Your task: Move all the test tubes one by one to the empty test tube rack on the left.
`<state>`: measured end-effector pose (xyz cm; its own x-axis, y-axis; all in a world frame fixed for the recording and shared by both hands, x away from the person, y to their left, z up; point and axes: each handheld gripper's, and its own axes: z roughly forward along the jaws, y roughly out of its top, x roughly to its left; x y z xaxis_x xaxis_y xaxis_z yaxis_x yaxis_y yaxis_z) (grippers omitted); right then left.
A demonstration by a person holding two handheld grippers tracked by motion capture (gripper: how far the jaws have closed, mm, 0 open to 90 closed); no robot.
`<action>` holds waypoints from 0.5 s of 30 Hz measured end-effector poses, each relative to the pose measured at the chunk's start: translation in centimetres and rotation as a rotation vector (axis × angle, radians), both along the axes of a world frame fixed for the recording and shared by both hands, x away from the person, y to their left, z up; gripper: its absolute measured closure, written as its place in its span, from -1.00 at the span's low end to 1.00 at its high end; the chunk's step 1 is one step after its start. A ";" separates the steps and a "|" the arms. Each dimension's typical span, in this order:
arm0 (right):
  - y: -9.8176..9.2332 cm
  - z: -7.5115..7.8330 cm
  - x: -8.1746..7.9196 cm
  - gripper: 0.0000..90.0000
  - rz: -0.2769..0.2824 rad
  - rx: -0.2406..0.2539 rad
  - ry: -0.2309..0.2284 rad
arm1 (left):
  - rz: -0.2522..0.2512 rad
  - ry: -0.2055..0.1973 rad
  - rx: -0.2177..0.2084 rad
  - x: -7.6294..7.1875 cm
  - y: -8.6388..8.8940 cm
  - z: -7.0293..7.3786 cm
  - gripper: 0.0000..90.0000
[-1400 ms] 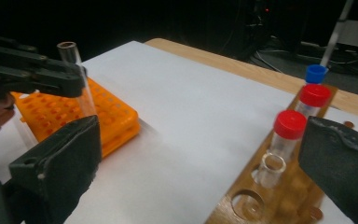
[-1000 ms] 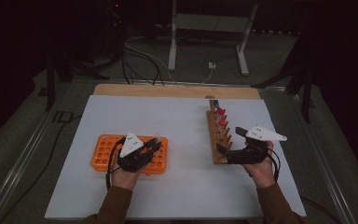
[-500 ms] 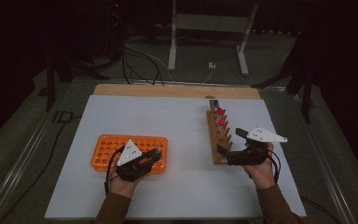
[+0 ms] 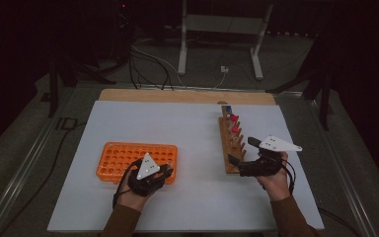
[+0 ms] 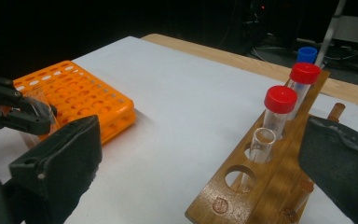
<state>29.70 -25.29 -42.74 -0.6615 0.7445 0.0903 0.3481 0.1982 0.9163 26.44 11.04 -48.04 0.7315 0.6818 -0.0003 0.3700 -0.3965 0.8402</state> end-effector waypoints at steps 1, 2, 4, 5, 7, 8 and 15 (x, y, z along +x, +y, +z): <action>0.0 0.0 0.0 -1.00 0.000 -0.003 0.000 | -0.002 -0.001 0.010 -0.1 -0.1 -0.1 0.70; 0.0 0.0 0.0 -1.00 0.000 -0.003 0.000 | -0.002 -0.001 0.010 -0.1 -0.1 -0.1 0.70; 0.1 -0.1 -0.1 -1.00 -0.001 -0.008 -0.001 | -0.001 -0.002 0.022 -0.2 0.0 -0.1 0.70; 0.1 -0.1 -0.1 -1.00 -0.001 -0.008 -0.001 | -0.001 -0.002 0.022 -0.2 0.0 -0.1 0.70; 0.1 -0.1 -0.1 -1.00 0.000 -0.008 -0.001 | -0.003 0.002 0.028 -0.2 0.0 -0.1 0.70; 0.2 -0.1 -0.1 -1.00 0.002 -0.008 -0.001 | -0.004 0.005 0.033 -0.2 0.0 -0.2 0.70; 0.3 -0.2 -0.1 -1.00 0.006 -0.010 -0.001 | -0.003 0.014 0.055 -0.2 -0.1 -0.3 0.70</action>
